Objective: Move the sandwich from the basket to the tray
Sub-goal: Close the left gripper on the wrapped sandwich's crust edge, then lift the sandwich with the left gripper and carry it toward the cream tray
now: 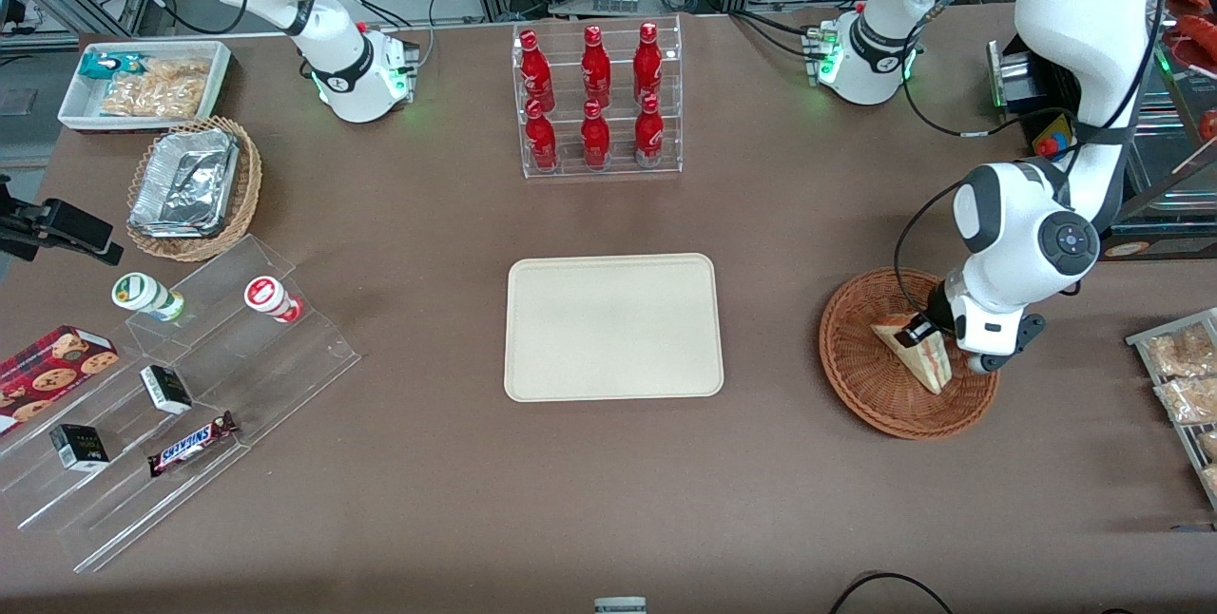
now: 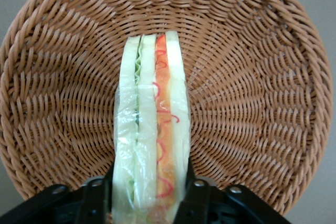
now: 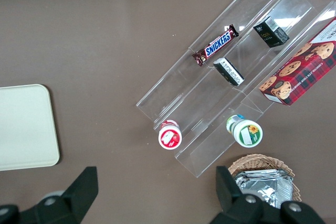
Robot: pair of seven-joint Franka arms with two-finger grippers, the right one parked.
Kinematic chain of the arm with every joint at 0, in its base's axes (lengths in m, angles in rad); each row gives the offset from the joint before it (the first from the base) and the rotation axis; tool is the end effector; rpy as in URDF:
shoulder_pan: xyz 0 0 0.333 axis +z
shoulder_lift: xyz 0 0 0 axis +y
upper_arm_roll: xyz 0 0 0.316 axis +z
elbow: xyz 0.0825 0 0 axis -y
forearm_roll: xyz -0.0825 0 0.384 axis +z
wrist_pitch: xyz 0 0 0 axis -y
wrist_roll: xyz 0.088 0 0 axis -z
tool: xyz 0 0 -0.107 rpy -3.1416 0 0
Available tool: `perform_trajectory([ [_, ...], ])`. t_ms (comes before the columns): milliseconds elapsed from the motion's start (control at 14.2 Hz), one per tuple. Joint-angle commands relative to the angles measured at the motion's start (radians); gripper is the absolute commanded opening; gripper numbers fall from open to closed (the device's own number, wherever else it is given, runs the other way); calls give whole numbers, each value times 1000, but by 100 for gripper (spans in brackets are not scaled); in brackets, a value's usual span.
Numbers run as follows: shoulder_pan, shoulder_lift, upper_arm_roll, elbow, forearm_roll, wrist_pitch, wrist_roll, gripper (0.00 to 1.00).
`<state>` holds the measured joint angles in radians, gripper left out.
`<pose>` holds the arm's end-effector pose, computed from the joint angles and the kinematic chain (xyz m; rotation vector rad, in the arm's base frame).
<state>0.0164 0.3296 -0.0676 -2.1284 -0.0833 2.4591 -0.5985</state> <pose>0.5743 -0.0290 0.2532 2.9262 0.9302 -0.0347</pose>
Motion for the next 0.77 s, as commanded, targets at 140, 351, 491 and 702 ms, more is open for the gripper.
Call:
perform_trajectory([
  [140,-10,-55,-4,82,5,-165,141,1],
  [351,-74,-40,-9,249,136,-408,281,5],
  [491,-140,-2,-11,336,206,-466,286,7],
  [702,-258,81,-11,461,203,-552,214,9],
])
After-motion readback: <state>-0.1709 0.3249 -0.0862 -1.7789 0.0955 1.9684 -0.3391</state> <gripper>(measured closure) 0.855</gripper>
